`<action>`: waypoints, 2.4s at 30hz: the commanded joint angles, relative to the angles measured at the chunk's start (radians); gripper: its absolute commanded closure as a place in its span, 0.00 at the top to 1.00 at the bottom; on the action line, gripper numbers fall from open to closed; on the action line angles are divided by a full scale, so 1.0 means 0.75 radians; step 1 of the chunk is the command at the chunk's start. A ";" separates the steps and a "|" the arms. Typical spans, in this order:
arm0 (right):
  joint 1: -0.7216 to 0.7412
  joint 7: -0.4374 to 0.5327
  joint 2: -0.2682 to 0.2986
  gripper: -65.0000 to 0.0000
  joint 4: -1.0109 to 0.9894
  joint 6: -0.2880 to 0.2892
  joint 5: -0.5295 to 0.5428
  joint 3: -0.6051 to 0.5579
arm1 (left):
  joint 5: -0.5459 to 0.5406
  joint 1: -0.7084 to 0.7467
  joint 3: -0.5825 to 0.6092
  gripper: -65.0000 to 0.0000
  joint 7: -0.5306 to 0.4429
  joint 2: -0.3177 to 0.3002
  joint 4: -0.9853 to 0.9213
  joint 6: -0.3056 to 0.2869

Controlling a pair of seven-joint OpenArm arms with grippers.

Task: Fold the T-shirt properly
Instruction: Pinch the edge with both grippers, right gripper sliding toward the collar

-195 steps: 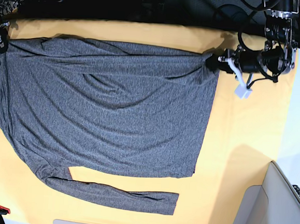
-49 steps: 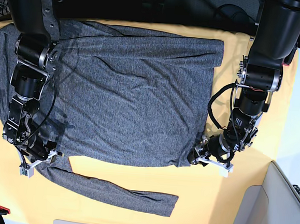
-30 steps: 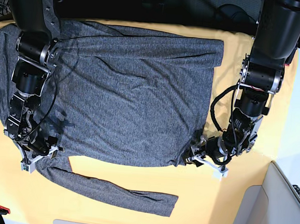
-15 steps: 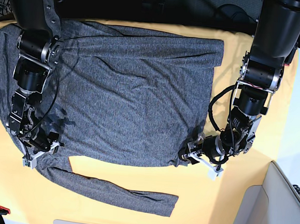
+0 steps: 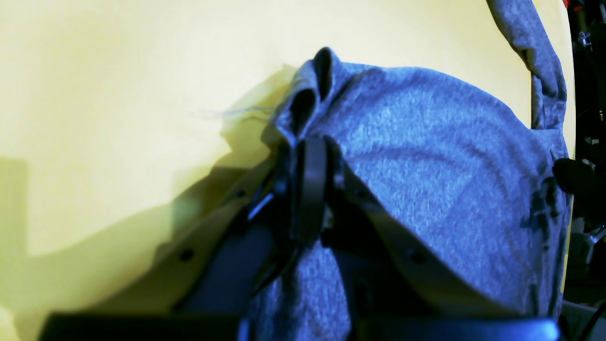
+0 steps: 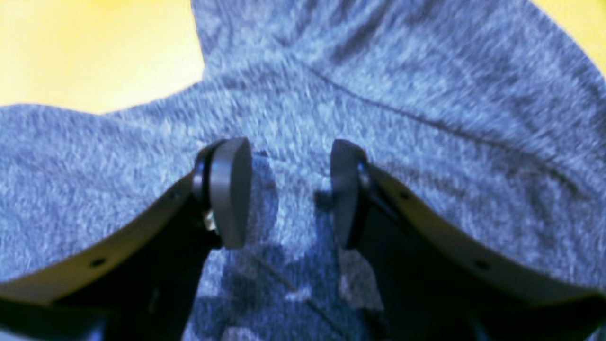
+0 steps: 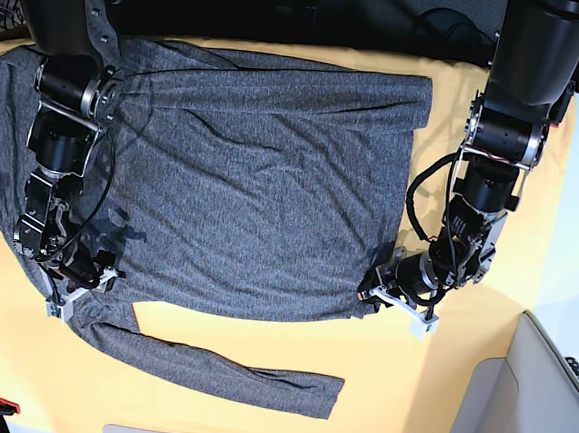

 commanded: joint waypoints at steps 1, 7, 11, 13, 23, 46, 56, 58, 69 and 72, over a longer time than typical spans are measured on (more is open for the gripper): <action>0.053 0.035 0.015 0.41 0.026 0.000 0.009 -0.001 | 0.013 -0.035 -0.002 0.01 0.009 -0.014 0.015 0.008; 0.065 0.037 0.058 0.41 0.026 0.000 0.009 0.005 | 0.013 -0.031 -0.004 0.01 0.009 -0.014 0.015 0.008; 0.128 0.037 0.127 0.42 0.015 0.000 0.009 0.007 | 0.013 -0.029 -0.004 0.01 0.009 -0.014 0.015 0.008; 0.155 0.037 0.170 0.42 0.015 0.002 0.009 0.007 | 0.013 -0.029 -0.002 0.01 0.009 -0.014 0.015 0.008; 0.325 0.164 0.371 0.42 -0.320 0.010 0.009 0.005 | 0.013 -0.027 -0.002 0.02 0.009 -0.014 0.015 0.008; 0.122 0.693 0.465 0.42 -0.529 -0.115 0.013 0.005 | 0.013 -0.025 0.000 0.02 0.009 -0.014 0.015 0.008; 0.073 0.728 0.381 0.42 -0.527 -0.041 0.017 0.007 | 0.013 -0.001 0.000 0.02 0.009 -0.014 0.017 0.008; 0.073 0.724 0.369 0.42 -0.527 0.006 0.017 0.009 | 0.013 -0.001 0.000 0.02 0.009 -0.014 0.017 0.008; 0.047 0.720 0.367 0.43 -0.521 0.018 0.154 0.009 | 0.013 -0.001 0.000 0.02 0.009 -0.014 0.017 0.008; 0.047 0.720 0.369 0.51 -0.521 0.020 0.162 0.009 | 0.013 0.001 0.000 0.02 0.009 -0.014 0.017 0.008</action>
